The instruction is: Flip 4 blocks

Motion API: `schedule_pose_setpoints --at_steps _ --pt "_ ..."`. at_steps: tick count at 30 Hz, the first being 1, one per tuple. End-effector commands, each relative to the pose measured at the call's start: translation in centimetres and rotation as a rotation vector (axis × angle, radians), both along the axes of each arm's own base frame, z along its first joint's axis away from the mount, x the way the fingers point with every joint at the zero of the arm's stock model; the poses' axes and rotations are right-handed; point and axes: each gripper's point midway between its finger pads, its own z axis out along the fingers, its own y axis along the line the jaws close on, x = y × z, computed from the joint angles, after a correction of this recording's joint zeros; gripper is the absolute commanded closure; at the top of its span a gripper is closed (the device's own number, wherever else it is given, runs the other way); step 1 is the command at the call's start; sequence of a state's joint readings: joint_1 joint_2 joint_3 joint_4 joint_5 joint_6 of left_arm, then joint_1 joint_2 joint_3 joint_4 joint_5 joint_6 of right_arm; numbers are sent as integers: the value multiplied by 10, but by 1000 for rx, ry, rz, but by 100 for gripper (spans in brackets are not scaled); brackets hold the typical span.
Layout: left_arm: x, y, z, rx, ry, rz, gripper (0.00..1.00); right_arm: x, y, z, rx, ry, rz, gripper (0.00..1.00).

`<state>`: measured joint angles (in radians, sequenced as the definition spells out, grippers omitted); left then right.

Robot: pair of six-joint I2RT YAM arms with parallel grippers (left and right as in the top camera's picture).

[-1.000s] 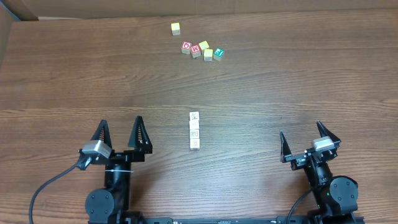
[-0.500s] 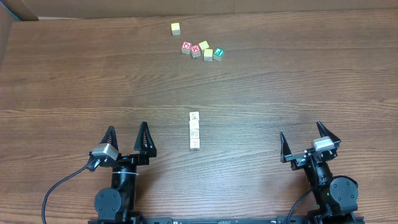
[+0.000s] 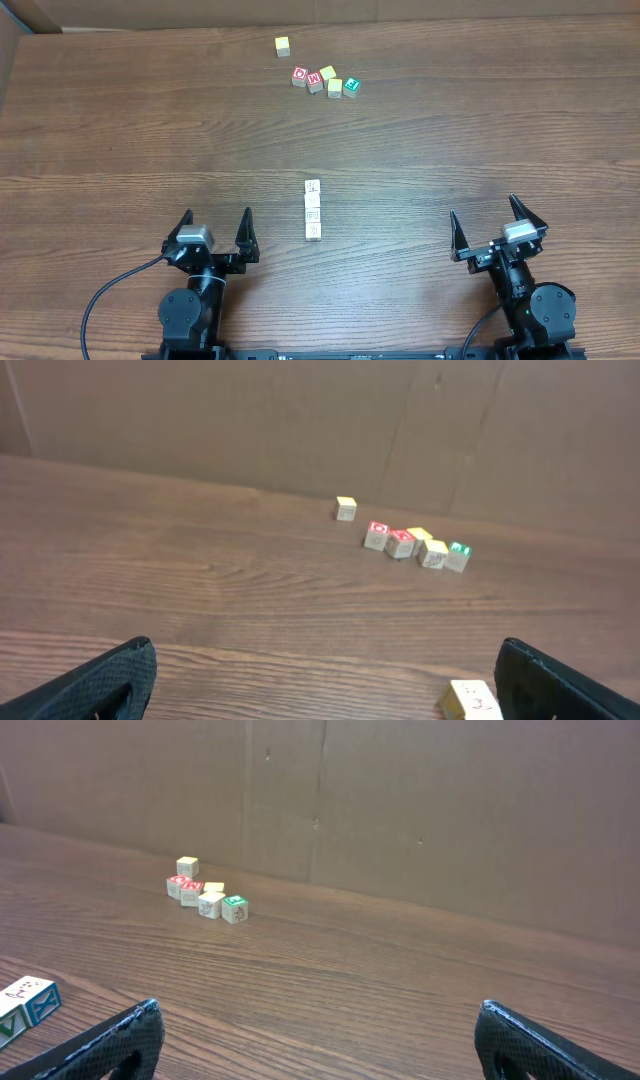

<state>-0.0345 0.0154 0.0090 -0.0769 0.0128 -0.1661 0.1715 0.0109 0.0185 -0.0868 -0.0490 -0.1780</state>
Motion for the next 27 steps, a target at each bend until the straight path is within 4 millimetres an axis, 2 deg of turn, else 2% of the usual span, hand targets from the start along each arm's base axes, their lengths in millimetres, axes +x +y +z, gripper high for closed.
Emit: schedule_pose_setpoints --at_steps 1,27 --pt "0 0 0 104 -12 -14 0 0 0 -2 -1 -4 2 0" --pt "0 -1 1 98 -13 -17 0 0 0 -2 -1 -4 2 0"
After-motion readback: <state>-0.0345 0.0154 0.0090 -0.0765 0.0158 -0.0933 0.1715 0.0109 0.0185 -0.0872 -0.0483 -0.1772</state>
